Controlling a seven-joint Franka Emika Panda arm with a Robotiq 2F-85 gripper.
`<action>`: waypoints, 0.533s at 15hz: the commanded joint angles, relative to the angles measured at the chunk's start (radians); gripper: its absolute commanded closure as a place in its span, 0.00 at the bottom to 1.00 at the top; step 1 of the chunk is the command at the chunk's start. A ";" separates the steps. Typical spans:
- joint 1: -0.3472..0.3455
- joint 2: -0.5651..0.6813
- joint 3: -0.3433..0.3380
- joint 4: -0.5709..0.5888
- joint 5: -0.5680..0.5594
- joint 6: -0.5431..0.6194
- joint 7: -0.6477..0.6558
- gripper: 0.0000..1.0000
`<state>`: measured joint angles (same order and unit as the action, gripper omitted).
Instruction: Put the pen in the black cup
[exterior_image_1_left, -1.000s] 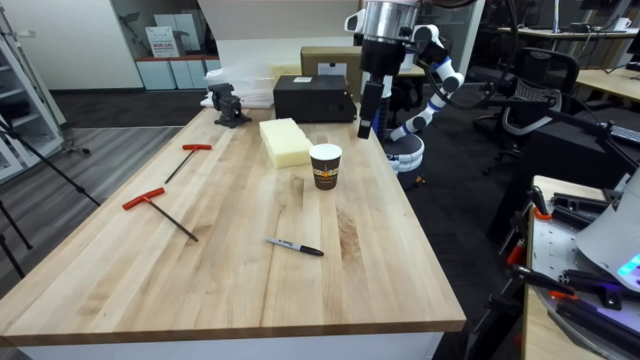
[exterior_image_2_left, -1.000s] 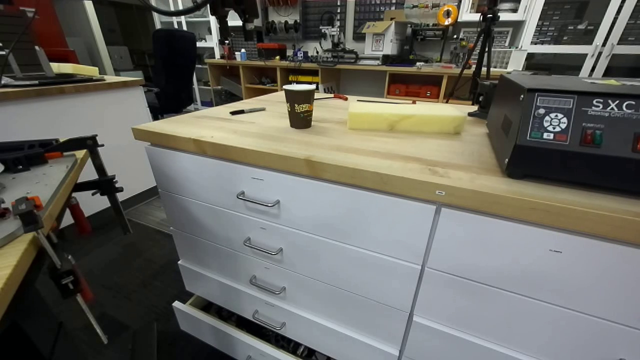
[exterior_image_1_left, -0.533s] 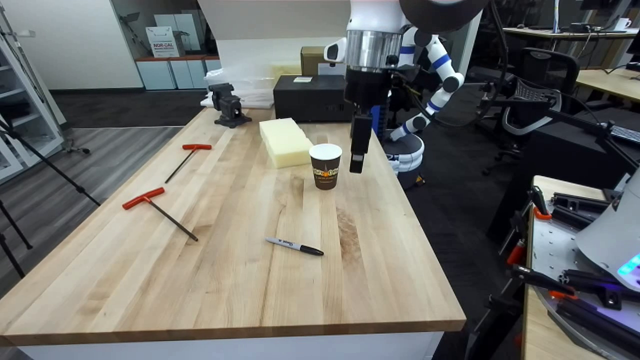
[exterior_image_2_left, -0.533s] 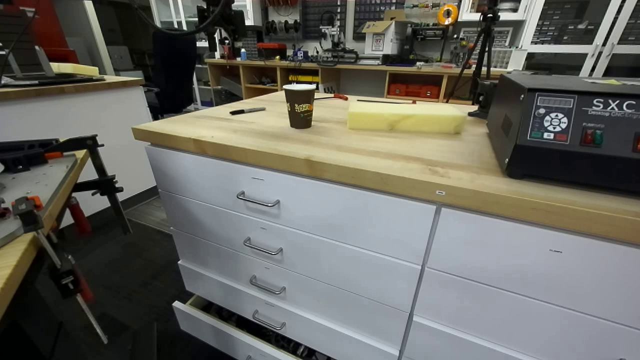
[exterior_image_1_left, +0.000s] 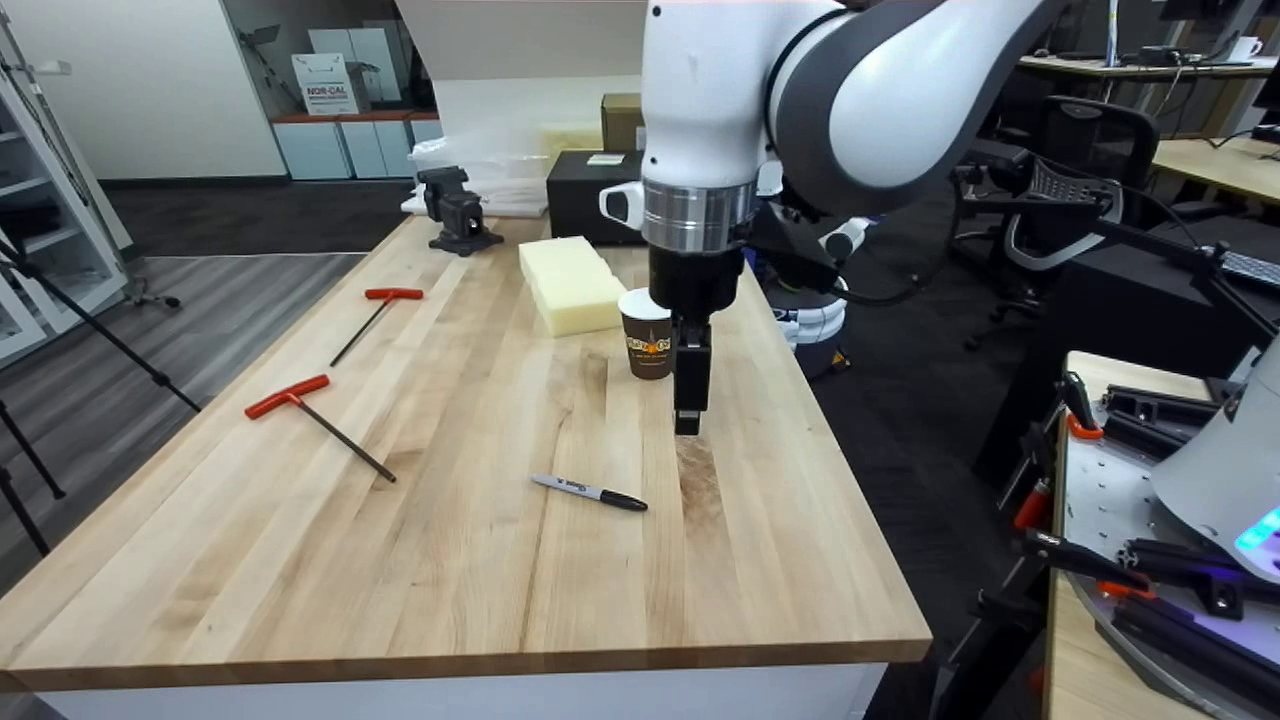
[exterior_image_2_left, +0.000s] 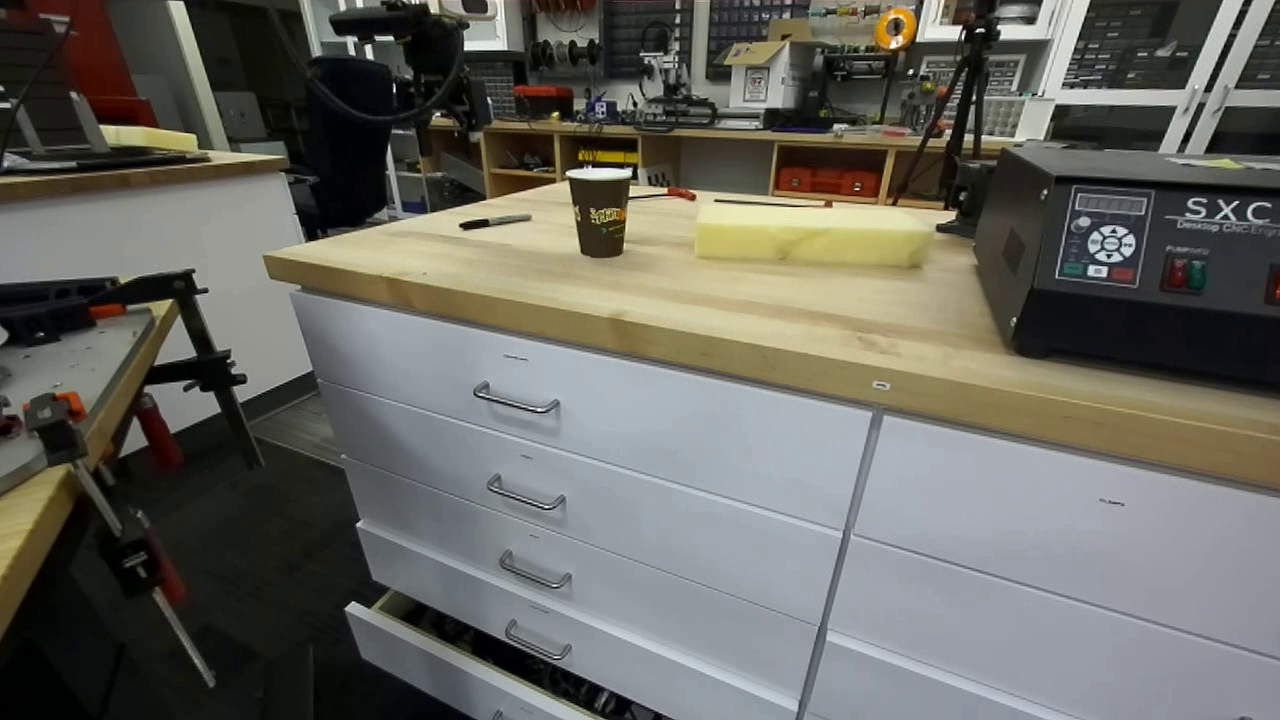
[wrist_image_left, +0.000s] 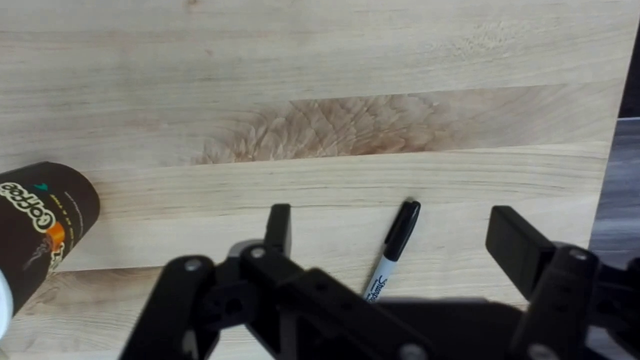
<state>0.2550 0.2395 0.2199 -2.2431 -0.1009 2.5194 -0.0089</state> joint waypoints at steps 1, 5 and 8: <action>0.047 0.119 -0.036 0.125 -0.101 -0.025 0.109 0.00; 0.088 0.215 -0.082 0.241 -0.146 -0.059 0.202 0.00; 0.109 0.264 -0.107 0.308 -0.144 -0.084 0.237 0.00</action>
<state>0.3250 0.4548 0.1484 -2.0212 -0.2206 2.4953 0.1604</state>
